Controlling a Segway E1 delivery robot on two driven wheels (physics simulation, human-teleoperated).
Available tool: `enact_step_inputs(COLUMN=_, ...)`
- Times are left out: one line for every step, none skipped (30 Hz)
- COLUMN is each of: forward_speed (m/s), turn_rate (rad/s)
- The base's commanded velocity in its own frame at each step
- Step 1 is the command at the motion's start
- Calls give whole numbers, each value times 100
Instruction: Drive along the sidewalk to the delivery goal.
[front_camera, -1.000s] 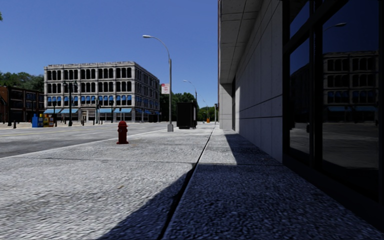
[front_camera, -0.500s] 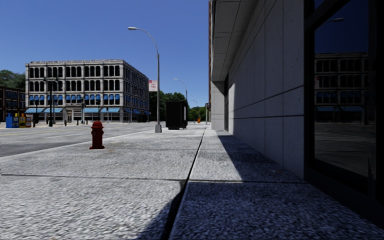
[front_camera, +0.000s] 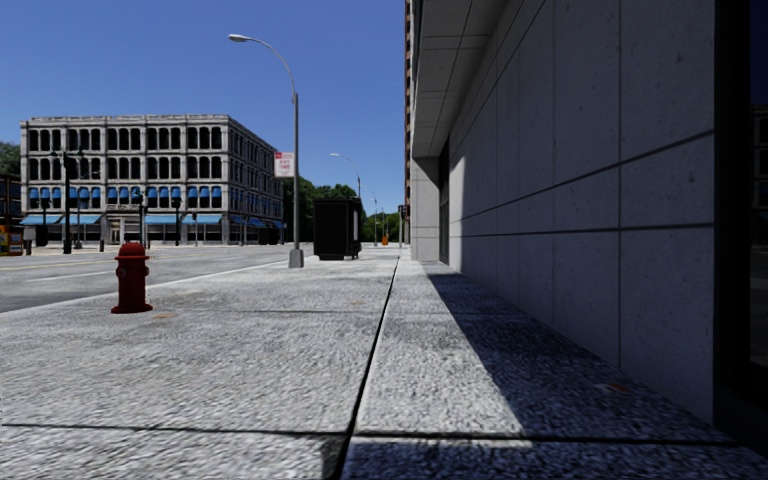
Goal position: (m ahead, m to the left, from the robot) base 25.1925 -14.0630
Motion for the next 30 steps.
enact_step_inputs(forward_speed=182, turn_rate=0)
enact_step_inputs(forward_speed=182, turn_rate=0)
enact_step_inputs(forward_speed=182, turn_rate=0)
enact_step_inputs(forward_speed=182, turn_rate=0)
enact_step_inputs(forward_speed=182, turn_rate=0)
enact_step_inputs(forward_speed=182, turn_rate=0)
enact_step_inputs(forward_speed=182, turn_rate=0)
enact_step_inputs(forward_speed=182, turn_rate=0)
enact_step_inputs(forward_speed=182, turn_rate=0)
enact_step_inputs(forward_speed=182, turn_rate=0)
enact_step_inputs(forward_speed=182, turn_rate=0)
enact_step_inputs(forward_speed=184, turn_rate=0)
enact_step_inputs(forward_speed=187, turn_rate=0)
enact_step_inputs(forward_speed=188, turn_rate=0)
enact_step_inputs(forward_speed=190, turn_rate=0)
enact_step_inputs(forward_speed=190, turn_rate=0)
enact_step_inputs(forward_speed=200, turn_rate=0)
enact_step_inputs(forward_speed=200, turn_rate=0)
enact_step_inputs(forward_speed=200, turn_rate=0)
enact_step_inputs(forward_speed=200, turn_rate=0)
enact_step_inputs(forward_speed=200, turn_rate=0)
enact_step_inputs(forward_speed=200, turn_rate=0)
enact_step_inputs(forward_speed=200, turn_rate=0)
enact_step_inputs(forward_speed=200, turn_rate=0)
enact_step_inputs(forward_speed=200, turn_rate=0)
enact_step_inputs(forward_speed=200, turn_rate=0)
enact_step_inputs(forward_speed=200, turn_rate=0)
enact_step_inputs(forward_speed=200, turn_rate=0)
enact_step_inputs(forward_speed=200, turn_rate=0)
enact_step_inputs(forward_speed=200, turn_rate=0)
